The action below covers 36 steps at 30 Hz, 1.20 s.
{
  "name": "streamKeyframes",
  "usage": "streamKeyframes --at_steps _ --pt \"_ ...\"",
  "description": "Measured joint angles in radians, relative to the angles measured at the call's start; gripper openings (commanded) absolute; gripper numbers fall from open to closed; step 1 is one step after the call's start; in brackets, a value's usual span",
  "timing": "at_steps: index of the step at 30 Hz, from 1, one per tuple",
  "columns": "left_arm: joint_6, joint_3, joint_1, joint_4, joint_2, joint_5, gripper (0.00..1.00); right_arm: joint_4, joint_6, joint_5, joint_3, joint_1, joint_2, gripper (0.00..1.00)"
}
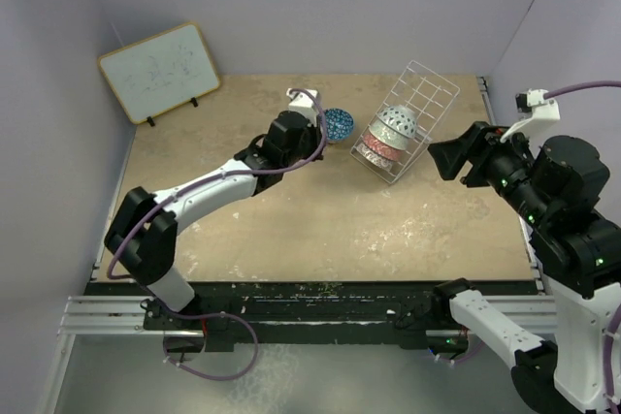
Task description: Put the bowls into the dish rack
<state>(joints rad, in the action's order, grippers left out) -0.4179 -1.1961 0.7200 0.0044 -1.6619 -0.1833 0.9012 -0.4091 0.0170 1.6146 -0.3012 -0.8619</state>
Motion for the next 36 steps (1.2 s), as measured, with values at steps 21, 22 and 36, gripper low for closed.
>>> streamKeyframes --at_steps 21,22,36 --pt "-0.766 -0.115 -0.009 0.792 -0.187 0.211 0.0 0.036 0.01 -0.001 0.149 0.0 -0.009 0.68" --pt "-0.79 -0.145 -0.006 0.82 -0.22 0.206 0.0 0.038 0.012 -0.001 0.153 0.0 -0.009 0.68" --pt "-0.942 -0.589 0.093 1.047 -0.598 0.134 0.0 0.052 0.032 -0.018 0.16 0.0 -0.006 0.69"
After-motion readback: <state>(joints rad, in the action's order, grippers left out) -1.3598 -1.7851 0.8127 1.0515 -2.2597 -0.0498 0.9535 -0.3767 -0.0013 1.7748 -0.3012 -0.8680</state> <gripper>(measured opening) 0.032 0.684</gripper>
